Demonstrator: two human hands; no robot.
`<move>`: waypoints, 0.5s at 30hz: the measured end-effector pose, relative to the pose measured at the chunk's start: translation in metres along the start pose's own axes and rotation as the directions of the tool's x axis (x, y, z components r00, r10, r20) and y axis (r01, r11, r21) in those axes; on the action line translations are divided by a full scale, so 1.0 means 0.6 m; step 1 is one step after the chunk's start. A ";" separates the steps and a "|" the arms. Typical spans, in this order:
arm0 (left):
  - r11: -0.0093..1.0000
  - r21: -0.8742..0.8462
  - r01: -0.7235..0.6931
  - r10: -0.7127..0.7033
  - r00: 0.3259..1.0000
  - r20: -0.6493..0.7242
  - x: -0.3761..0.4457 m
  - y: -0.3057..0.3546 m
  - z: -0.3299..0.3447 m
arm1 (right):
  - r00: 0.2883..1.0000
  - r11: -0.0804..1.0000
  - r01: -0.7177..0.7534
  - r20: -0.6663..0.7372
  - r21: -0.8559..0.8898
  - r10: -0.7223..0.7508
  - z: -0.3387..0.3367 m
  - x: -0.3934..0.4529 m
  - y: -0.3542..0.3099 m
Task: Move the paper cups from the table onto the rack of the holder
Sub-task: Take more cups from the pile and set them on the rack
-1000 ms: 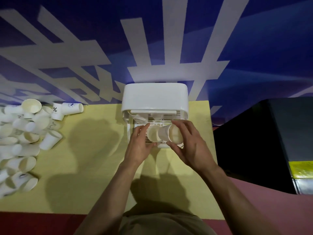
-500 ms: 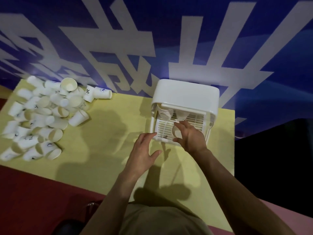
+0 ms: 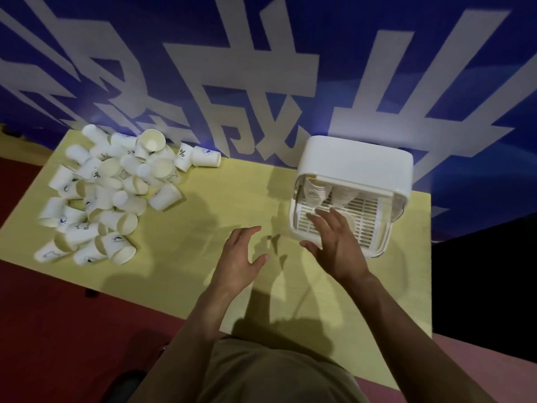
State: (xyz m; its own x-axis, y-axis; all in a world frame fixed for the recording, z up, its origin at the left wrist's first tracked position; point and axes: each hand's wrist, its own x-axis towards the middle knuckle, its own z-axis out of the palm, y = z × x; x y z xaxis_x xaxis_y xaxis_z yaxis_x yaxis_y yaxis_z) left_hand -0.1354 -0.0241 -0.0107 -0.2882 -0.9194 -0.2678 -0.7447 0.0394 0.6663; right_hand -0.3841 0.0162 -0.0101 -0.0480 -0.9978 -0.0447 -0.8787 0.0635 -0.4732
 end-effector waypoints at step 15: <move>0.978 0.056 0.201 -0.184 0.957 -0.224 0.139 -0.341 -0.297 | 0.996 1.000 0.010 0.088 0.012 -0.011 0.170 0.127 -0.357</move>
State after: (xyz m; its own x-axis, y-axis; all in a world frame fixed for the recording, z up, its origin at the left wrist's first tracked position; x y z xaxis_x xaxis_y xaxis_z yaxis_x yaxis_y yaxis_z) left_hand 0.0999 -0.1786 -0.0453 -0.0044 -0.9748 -0.2230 -0.8198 -0.1242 0.5590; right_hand -0.1510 -0.0719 -0.0020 0.0038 -0.9931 -0.1169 -0.8734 0.0536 -0.4840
